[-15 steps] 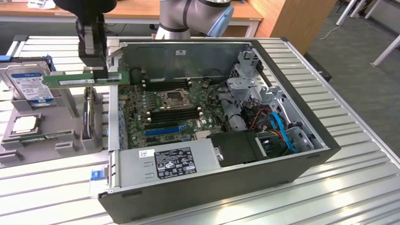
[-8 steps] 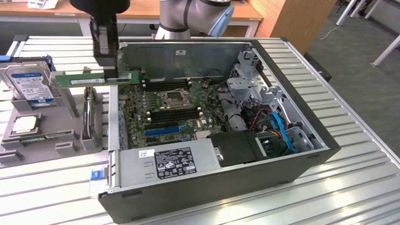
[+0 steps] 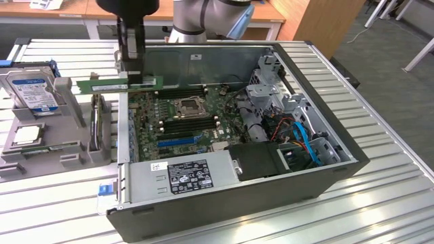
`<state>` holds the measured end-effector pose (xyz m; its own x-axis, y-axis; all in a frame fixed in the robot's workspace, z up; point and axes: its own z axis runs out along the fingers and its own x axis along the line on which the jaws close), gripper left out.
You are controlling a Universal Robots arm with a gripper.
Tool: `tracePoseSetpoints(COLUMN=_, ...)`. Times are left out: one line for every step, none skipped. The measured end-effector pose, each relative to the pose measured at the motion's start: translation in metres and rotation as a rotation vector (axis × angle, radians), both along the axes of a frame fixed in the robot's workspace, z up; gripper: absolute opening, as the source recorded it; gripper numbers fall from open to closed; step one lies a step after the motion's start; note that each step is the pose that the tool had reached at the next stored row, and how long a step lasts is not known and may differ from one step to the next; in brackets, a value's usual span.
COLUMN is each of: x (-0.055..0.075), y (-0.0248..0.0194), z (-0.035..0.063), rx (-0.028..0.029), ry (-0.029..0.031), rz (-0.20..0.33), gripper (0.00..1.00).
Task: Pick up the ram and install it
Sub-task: 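Pick up the ram and move it above insertion slot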
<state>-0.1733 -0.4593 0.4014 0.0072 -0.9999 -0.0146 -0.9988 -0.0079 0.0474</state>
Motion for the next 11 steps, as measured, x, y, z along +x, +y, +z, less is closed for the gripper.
tracePoseSetpoints(x=0.003, y=0.0000, z=0.0000, rx=0.0000, ry=0.0000, rz=0.000, gripper=0.12)
tracePoseSetpoints(x=0.006, y=0.0000, z=0.0000, rx=0.0000, ry=0.0001, rz=0.000, gripper=0.12)
tracePoseSetpoints(x=0.008, y=0.0000, z=0.0000, rx=-0.0001, ry=0.0000, rz=0.000, gripper=0.12)
tracePoseSetpoints(x=0.011, y=0.0000, z=0.0000, rx=-0.0001, ry=0.0001, rz=0.000, gripper=0.12)
tracePoseSetpoints(x=0.013, y=0.0000, z=0.0000, rx=0.0000, ry=0.0000, rz=0.000, gripper=0.12)
tracePoseSetpoints(x=0.016, y=0.0000, z=0.0000, rx=0.0001, ry=0.0000, rz=0.000, gripper=0.12)
tracePoseSetpoints(x=0.019, y=0.0000, z=0.0000, rx=0.0001, ry=0.0000, rz=0.000, gripper=0.12)
tracePoseSetpoints(x=0.021, y=0.0000, z=0.0000, rx=0.0001, ry=0.0000, rz=0.000, gripper=0.12)
tracePoseSetpoints(x=0.023, y=0.0000, z=0.0000, rx=0.0000, ry=0.0000, rz=0.000, gripper=0.12)
tracePoseSetpoints(x=0.026, y=0.0000, z=0.0000, rx=0.0000, ry=0.0001, rz=0.000, gripper=0.12)
tracePoseSetpoints(x=0.028, y=0.0000, z=0.0000, rx=0.0000, ry=0.0000, rz=0.000, gripper=0.12)
